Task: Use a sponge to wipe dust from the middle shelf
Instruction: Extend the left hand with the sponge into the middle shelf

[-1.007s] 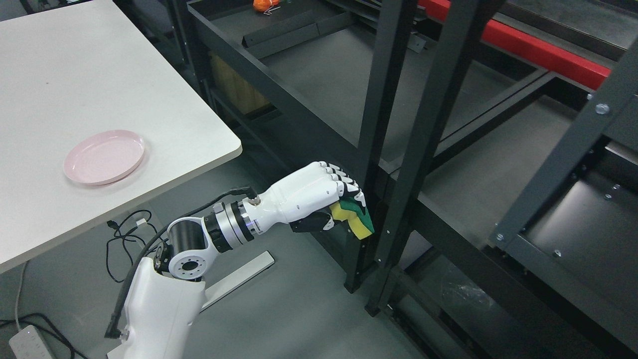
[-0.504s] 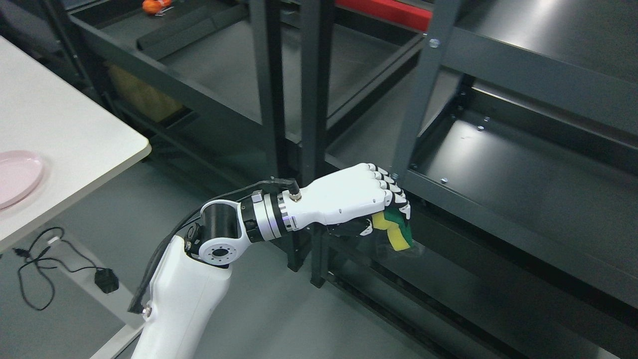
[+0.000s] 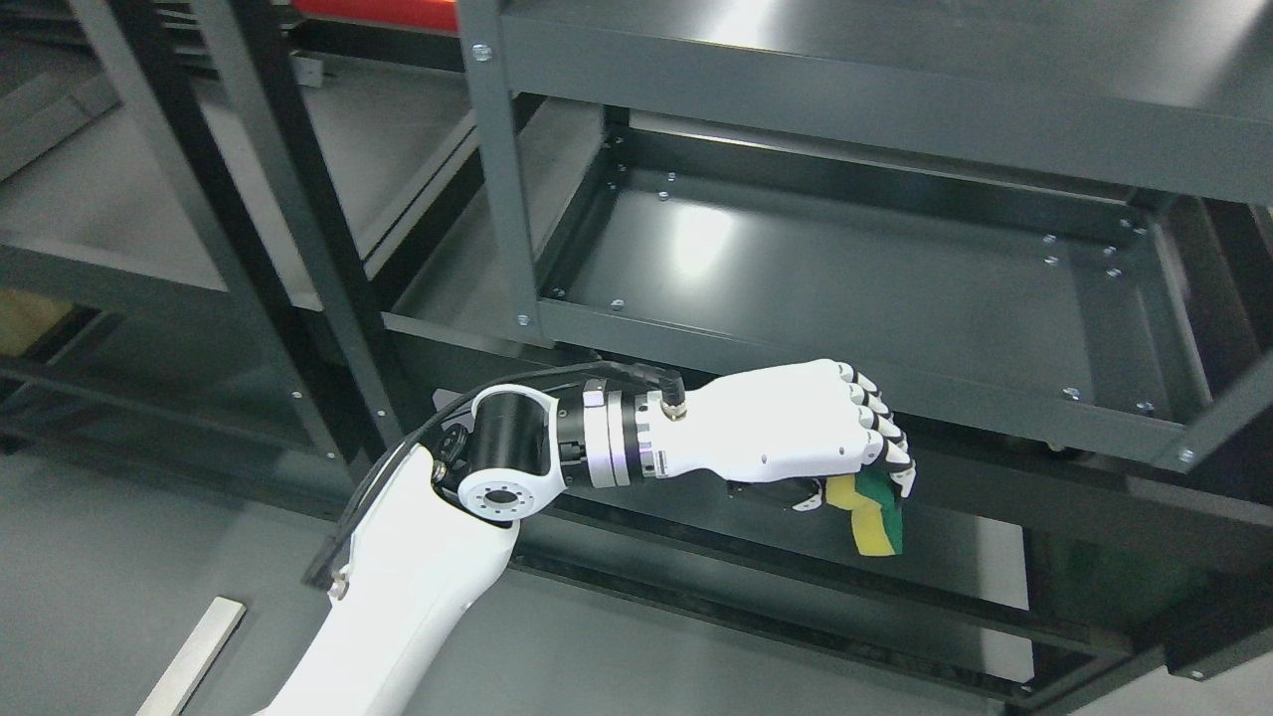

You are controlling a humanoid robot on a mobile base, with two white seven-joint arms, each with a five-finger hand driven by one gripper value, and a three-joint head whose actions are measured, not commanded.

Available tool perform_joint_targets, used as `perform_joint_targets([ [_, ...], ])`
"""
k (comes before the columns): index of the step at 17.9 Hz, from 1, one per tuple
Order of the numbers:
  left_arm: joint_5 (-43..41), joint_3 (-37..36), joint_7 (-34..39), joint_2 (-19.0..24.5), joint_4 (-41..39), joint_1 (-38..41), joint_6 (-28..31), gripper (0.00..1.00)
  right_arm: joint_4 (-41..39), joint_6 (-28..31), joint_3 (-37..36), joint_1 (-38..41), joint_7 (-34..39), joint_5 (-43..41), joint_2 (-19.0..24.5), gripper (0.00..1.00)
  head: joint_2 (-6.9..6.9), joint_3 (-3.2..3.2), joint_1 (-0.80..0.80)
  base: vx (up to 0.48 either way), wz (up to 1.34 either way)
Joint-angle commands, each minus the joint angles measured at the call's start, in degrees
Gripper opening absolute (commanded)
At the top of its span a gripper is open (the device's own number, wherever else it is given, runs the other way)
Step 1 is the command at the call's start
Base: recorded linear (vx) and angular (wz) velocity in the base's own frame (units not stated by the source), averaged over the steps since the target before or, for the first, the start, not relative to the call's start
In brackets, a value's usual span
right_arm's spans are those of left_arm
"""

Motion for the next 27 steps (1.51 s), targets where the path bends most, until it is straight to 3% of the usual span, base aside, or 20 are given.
perform_joint_targets([
  [1,2.6,-4.1,0.3,1.0,0.1,-13.1,0.0,0.01,-1.0,0.0,0.0,0.0,0.0,0.0,-1.0,1.00,0.00,0.00,0.00,-0.015,-0.55],
  [4,2.6,0.4,0.4,1.0,-0.2,-23.7,0.0,0.01,-1.0,0.0,0.0,0.0,0.0,0.0,-1.0,1.00,0.00,0.00,0.00,0.014,-0.35],
  [8,6.1,-0.2,0.8,1.0,0.0,-31.4,0.0,0.01,-1.0,0.0,0.0,0.0,0.0,0.0,-1.0,1.00,0.00,0.00,0.00,0.031,-0.09],
  [13,4.2,-5.7,0.8,1.0,0.5,-31.5,0.0,0.01,-1.0,0.0,0.0,0.0,0.0,0.0,-1.0,1.00,0.00,0.00,0.00,0.018,-0.03],
  [17,-1.1,1.6,0.2,1.0,1.5,-30.9,0.0,0.01,-1.0,0.0,0.0,0.0,0.0,0.0,-1.0,1.00,0.00,0.00,0.00,0.006,-0.02],
  [22,0.9,11.0,-6.4,1.0,0.9,-27.1,0.0,0.02,-1.0,0.0,0.0,0.0,0.0,0.0,-1.0,1.00,0.00,0.00,0.00,0.006,-0.05],
  [24,3.9,13.6,-9.4,3.0,0.4,-26.5,0.0,0.02,-1.0,0.0,0.0,0.0,0.0,0.0,-1.0,1.00,-0.02,0.00,0.00,0.017,-0.15],
  [27,10.1,16.3,-11.0,11.1,0.1,-26.4,0.0,0.02,-1.0,0.0,0.0,0.0,0.0,0.0,-1.0,1.00,-0.02,0.00,0.00,0.029,-0.17],
])
